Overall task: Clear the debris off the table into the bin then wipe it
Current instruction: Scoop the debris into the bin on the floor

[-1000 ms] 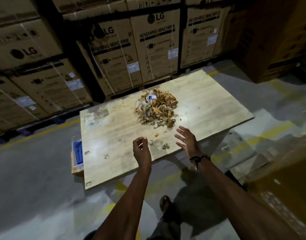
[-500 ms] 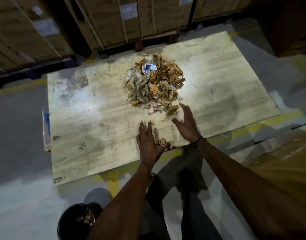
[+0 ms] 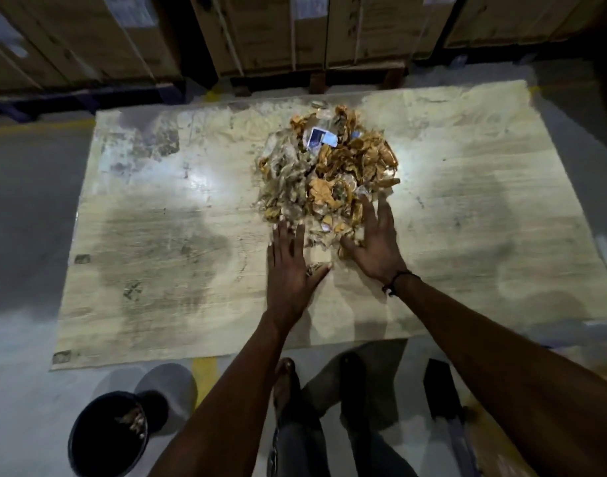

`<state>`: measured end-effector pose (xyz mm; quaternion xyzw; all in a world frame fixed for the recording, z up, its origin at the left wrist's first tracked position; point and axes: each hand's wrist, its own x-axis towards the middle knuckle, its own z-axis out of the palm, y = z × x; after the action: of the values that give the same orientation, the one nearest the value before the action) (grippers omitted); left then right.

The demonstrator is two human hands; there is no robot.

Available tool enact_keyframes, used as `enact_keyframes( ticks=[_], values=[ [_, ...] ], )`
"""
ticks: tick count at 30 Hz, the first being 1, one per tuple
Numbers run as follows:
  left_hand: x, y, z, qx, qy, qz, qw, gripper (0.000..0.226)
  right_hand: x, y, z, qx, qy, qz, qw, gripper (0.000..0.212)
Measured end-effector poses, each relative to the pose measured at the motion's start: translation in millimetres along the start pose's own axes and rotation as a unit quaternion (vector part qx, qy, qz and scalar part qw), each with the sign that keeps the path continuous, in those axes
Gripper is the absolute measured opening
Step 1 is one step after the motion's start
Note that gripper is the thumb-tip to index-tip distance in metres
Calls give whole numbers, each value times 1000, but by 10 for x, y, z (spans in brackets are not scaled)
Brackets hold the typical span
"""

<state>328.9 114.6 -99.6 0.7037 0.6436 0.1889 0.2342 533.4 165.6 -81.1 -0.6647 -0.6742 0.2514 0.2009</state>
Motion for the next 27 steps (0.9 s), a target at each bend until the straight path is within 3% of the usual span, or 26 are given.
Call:
enact_keyframes(
  ticks=[4,9,18,22,27],
  values=[
    [200,15,2,10,3,53,999,90,76,31,75,-9,-2,-66,998,76],
    [163,18,65,-8,-11,76,997,82,-193,6,105,44,7,-73,996,58],
    [382,239,-168,8,57,109,992,73,-94,-89,85,54,77,-25,995,65],
    [676,205,-151,59,-1,127,990,68,18,-96,201,36,69,-50,996,52],
    [422,80,-11,111,-40,145,982,71,-242,-95,254,42,90,-41,994,43]
  ],
)
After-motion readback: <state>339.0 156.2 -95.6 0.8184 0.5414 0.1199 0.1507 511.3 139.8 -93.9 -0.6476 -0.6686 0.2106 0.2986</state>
